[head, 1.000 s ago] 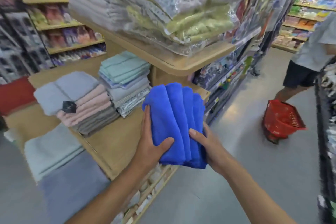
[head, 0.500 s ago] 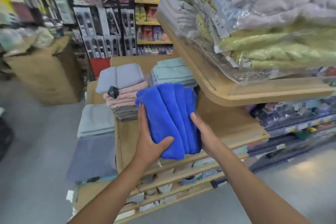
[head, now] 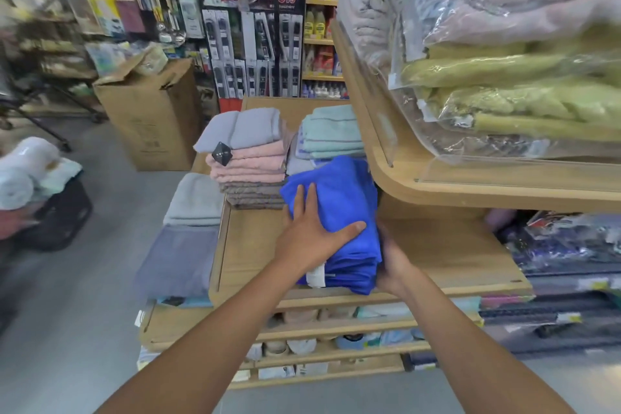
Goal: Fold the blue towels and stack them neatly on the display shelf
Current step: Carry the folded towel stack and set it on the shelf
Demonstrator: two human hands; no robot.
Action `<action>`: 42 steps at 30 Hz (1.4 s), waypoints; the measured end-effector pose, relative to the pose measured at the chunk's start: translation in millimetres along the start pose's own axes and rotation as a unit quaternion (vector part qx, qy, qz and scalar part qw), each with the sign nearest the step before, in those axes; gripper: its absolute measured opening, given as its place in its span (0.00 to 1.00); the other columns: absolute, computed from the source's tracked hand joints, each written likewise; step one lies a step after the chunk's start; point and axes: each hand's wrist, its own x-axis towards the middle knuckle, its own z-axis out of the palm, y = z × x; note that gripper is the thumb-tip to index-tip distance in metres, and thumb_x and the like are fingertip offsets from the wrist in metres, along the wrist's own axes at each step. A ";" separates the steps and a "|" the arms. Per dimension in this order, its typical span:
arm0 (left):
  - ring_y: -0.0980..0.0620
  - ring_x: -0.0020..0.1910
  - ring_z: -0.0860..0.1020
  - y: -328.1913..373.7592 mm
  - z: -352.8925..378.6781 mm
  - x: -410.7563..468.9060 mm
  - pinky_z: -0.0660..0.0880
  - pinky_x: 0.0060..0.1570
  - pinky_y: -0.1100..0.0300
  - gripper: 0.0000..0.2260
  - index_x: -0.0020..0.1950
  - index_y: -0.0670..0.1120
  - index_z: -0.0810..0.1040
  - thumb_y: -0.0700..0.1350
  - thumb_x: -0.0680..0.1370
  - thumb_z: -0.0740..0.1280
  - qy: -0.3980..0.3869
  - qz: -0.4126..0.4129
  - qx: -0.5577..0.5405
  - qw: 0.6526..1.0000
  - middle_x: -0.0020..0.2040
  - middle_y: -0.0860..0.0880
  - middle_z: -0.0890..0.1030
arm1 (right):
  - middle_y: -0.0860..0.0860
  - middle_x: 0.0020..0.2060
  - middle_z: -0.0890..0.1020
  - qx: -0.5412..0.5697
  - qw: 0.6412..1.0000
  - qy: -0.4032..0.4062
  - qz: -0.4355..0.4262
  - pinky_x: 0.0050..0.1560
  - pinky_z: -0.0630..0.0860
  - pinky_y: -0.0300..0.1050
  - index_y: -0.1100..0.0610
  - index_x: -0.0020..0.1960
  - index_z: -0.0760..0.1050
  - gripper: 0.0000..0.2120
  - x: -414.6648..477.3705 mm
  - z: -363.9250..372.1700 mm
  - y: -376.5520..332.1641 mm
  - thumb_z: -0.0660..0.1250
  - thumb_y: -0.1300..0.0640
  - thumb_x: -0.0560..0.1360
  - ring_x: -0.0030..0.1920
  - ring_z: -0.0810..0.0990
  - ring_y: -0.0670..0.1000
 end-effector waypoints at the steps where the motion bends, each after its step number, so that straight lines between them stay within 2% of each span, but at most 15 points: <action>1: 0.45 0.82 0.42 7.9 3.1 2.7 0.58 0.77 0.43 0.60 0.81 0.60 0.40 0.85 0.57 0.58 -0.016 -0.013 0.027 0.999 0.82 0.61 0.39 | 0.63 0.63 0.82 -0.009 1.000 0.017 0.019 0.53 0.83 0.59 0.60 0.63 0.83 0.32 0.9 -5.5 -2.6 0.60 0.33 0.80 0.61 0.83 0.65; 4: 0.44 0.82 0.46 15.3 8.2 9.2 0.60 0.76 0.42 0.53 0.81 0.62 0.48 0.84 0.61 0.55 -0.026 0.004 0.054 0.998 0.82 0.61 0.44 | 0.63 0.62 0.82 -0.068 0.993 0.095 0.011 0.57 0.80 0.62 0.62 0.66 0.80 0.25 2.2 -18.3 -9.1 0.59 0.42 0.84 0.58 0.84 0.64; 6: 0.49 0.81 0.55 4.6 2.9 15.9 0.61 0.75 0.49 0.44 0.81 0.57 0.56 0.76 0.70 0.59 0.035 0.034 -0.013 0.999 0.82 0.56 0.52 | 0.60 0.62 0.83 -0.084 0.990 0.115 -0.023 0.57 0.81 0.59 0.60 0.64 0.80 0.21 -0.3 -24.7 -16.7 0.60 0.45 0.84 0.55 0.85 0.61; 9: 0.52 0.72 0.69 -20.7 -5.6 25.1 0.66 0.70 0.56 0.30 0.77 0.47 0.66 0.59 0.79 0.68 0.091 -0.023 -0.222 0.970 0.75 0.49 0.68 | 0.57 0.60 0.85 -0.044 0.991 0.120 -0.027 0.62 0.77 0.58 0.55 0.63 0.81 0.29 -6.5 -32.9 -28.1 0.58 0.33 0.81 0.59 0.83 0.60; 11: 0.49 0.65 0.78 -34.0 -1.5 21.4 0.74 0.63 0.54 0.24 0.68 0.48 0.76 0.62 0.80 0.64 -0.013 -0.115 -0.404 0.907 0.66 0.49 0.79 | 0.57 0.61 0.84 -0.020 0.994 0.105 -0.021 0.67 0.75 0.61 0.54 0.64 0.82 0.34 -8.0 -31.9 -27.3 0.57 0.28 0.78 0.63 0.81 0.62; 14: 0.44 0.56 0.84 -43.9 11.7 10.8 0.82 0.50 0.52 0.30 0.60 0.50 0.85 0.71 0.79 0.57 -0.127 -0.175 -0.543 0.812 0.59 0.46 0.85 | 0.57 0.63 0.83 -0.032 0.994 0.086 -0.054 0.51 0.83 0.56 0.53 0.58 0.86 0.25 -5.6 -20.2 -12.1 0.59 0.37 0.82 0.58 0.85 0.60; 16: 0.43 0.59 0.83 -46.8 18.1 10.8 0.80 0.56 0.49 0.31 0.62 0.51 0.84 0.72 0.78 0.57 -0.127 -0.161 -0.566 0.799 0.62 0.45 0.83 | 0.55 0.62 0.84 -0.035 0.995 0.067 -0.067 0.44 0.84 0.52 0.52 0.54 0.88 0.23 -6.9 -12.5 -5.9 0.59 0.40 0.83 0.55 0.86 0.58; 20: 0.44 0.64 0.81 -31.9 23.3 9.7 0.72 0.69 0.44 0.35 0.67 0.52 0.81 0.76 0.74 0.58 -0.138 -0.144 -0.582 0.788 0.65 0.46 0.82 | 0.54 0.60 0.85 -0.055 0.992 0.056 -0.099 0.46 0.84 0.52 0.54 0.60 0.85 0.23 -14.9 -20.0 -29.9 0.58 0.40 0.84 0.58 0.85 0.57; 26: 0.45 0.58 0.84 -24.3 30.9 14.6 0.81 0.55 0.50 0.34 0.60 0.52 0.85 0.76 0.75 0.56 -0.158 -0.170 -0.533 0.814 0.60 0.45 0.84 | 0.59 0.66 0.80 -0.184 0.966 0.134 -0.122 0.66 0.75 0.60 0.58 0.64 0.75 0.12 -11.2 -41.4 -15.0 0.58 0.56 0.86 0.61 0.79 0.60; 31: 0.44 0.56 0.84 -16.0 22.6 26.0 0.81 0.57 0.47 0.34 0.65 0.53 0.82 0.75 0.76 0.55 -0.140 -0.187 -0.511 0.827 0.57 0.45 0.86 | 0.51 0.54 0.86 -0.197 0.969 0.097 -0.109 0.48 0.82 0.48 0.53 0.56 0.79 0.08 -12.8 -26.5 -29.3 0.61 0.55 0.85 0.49 0.85 0.50; 34: 0.50 0.50 0.86 -19.5 19.4 26.4 0.82 0.40 0.58 0.29 0.60 0.54 0.82 0.73 0.77 0.55 -0.150 -0.186 -0.478 0.845 0.53 0.49 0.87 | 0.55 0.60 0.83 -0.220 0.963 0.117 -0.099 0.58 0.79 0.54 0.55 0.57 0.78 0.08 -9.5 -32.4 -22.2 0.59 0.57 0.85 0.54 0.82 0.55; 37: 0.58 0.45 0.85 -20.0 9.9 23.8 0.78 0.34 0.66 0.24 0.61 0.55 0.80 0.69 0.81 0.55 -0.122 -0.165 -0.437 0.875 0.53 0.54 0.87 | 0.56 0.64 0.81 -0.234 0.958 0.131 -0.099 0.59 0.76 0.54 0.52 0.57 0.78 0.12 -15.6 -41.4 -32.0 0.57 0.52 0.86 0.54 0.81 0.54; 38: 0.61 0.45 0.84 -19.8 7.0 25.7 0.78 0.35 0.66 0.20 0.64 0.55 0.77 0.65 0.82 0.56 -0.076 -0.142 -0.424 0.891 0.58 0.54 0.85 | 0.53 0.64 0.82 -0.226 0.958 0.136 -0.113 0.59 0.75 0.52 0.50 0.59 0.78 0.14 -18.0 -41.4 -43.7 0.55 0.47 0.86 0.55 0.81 0.52; 40: 0.66 0.60 0.77 -23.5 3.0 31.1 0.77 0.55 0.66 0.17 0.72 0.56 0.68 0.57 0.84 0.59 0.058 -0.043 -0.370 0.926 0.74 0.50 0.73 | 0.49 0.66 0.80 -0.223 0.946 0.180 -0.153 0.65 0.74 0.52 0.50 0.67 0.77 0.20 -20.3 -32.0 -67.5 0.57 0.40 0.84 0.64 0.79 0.51; 42: 0.56 0.77 0.62 -24.5 2.2 33.7 0.62 0.75 0.55 0.24 0.79 0.59 0.59 0.58 0.83 0.58 0.142 0.079 -0.177 0.971 0.81 0.51 0.59 | 0.50 0.72 0.76 -0.343 0.888 0.231 -0.201 0.67 0.72 0.52 0.50 0.72 0.73 0.28 -18.9 -16.8 -79.2 0.61 0.36 0.78 0.70 0.74 0.54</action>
